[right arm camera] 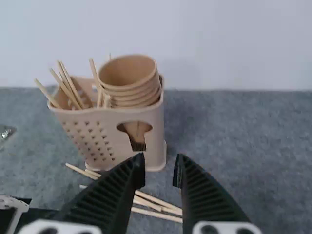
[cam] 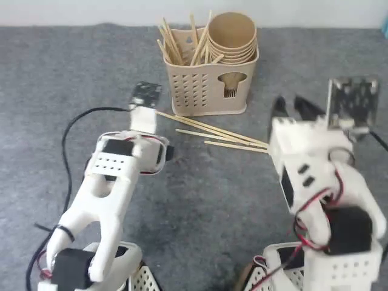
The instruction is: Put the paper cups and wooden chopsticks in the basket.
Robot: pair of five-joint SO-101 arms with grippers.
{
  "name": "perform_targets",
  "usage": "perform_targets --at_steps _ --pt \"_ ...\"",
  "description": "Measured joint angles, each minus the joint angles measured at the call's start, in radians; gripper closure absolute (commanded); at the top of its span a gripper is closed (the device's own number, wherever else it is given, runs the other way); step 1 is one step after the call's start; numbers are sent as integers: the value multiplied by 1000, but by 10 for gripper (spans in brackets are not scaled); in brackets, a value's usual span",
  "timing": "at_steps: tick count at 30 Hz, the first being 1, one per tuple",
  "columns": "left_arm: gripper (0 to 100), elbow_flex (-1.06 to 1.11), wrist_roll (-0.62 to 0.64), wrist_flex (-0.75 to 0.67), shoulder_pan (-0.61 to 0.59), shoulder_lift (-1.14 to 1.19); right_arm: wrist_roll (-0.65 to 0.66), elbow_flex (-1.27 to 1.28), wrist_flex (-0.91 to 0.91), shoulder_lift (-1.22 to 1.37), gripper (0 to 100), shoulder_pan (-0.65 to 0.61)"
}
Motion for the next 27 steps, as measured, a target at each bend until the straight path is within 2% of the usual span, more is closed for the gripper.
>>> perform_targets --at_steps 7,16,21,27 --pt "780 -71 -204 40 153 0 3 215 138 -95 894 149" --pt "779 -203 -470 40 322 3 40 666 23 -199 894 287" --pt "779 -278 -525 40 379 92 40 853 -83 -242 894 285" --pt "779 -479 -551 40 427 399 52 922 -109 -293 894 299"
